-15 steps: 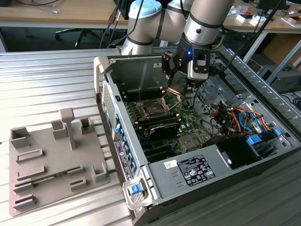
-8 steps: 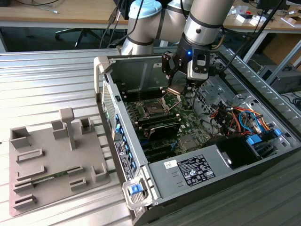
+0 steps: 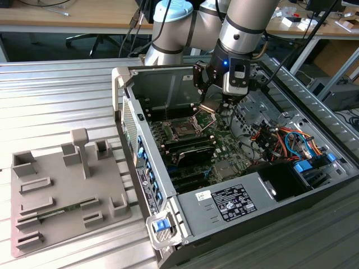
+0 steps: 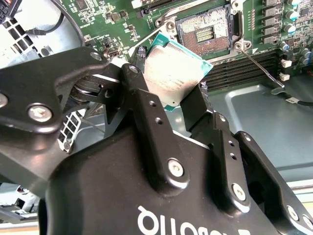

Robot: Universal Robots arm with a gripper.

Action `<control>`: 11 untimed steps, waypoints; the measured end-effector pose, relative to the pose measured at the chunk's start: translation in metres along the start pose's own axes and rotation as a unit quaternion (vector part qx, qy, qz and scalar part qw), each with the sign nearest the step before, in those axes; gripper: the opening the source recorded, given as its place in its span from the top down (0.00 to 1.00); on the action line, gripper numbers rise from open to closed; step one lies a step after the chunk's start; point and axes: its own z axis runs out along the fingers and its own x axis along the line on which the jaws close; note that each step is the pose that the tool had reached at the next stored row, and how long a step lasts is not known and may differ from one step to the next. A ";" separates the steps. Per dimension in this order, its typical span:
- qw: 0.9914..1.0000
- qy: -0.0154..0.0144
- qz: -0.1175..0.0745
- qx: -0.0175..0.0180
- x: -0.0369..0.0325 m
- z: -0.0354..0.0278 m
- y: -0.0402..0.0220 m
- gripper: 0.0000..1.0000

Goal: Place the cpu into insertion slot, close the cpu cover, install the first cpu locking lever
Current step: 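Place the cpu into insertion slot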

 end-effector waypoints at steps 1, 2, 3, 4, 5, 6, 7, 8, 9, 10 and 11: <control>1.000 0.000 0.000 0.000 0.0000 0.0000 0.0000 0.45; 1.000 0.000 0.001 0.000 0.0000 0.0000 0.0000 0.45; 1.000 0.000 0.002 0.000 0.0000 0.0000 0.0000 0.45; 1.000 0.000 0.003 0.000 0.0000 0.0000 0.0000 0.45; 1.000 0.000 0.004 0.000 0.0000 0.0000 0.0000 0.45; 1.000 0.000 0.005 0.000 0.0000 0.0000 0.0000 0.45; 1.000 0.000 0.005 0.000 0.0000 0.0000 0.0000 0.45; 1.000 0.000 0.006 0.000 0.0000 0.0001 0.0000 0.45; 1.000 0.000 0.006 0.000 0.0000 0.0001 0.0000 0.45; 1.000 -0.001 0.007 0.000 0.0000 0.0001 0.0000 0.45; 1.000 -0.001 0.007 0.000 0.0000 0.0001 0.0000 0.45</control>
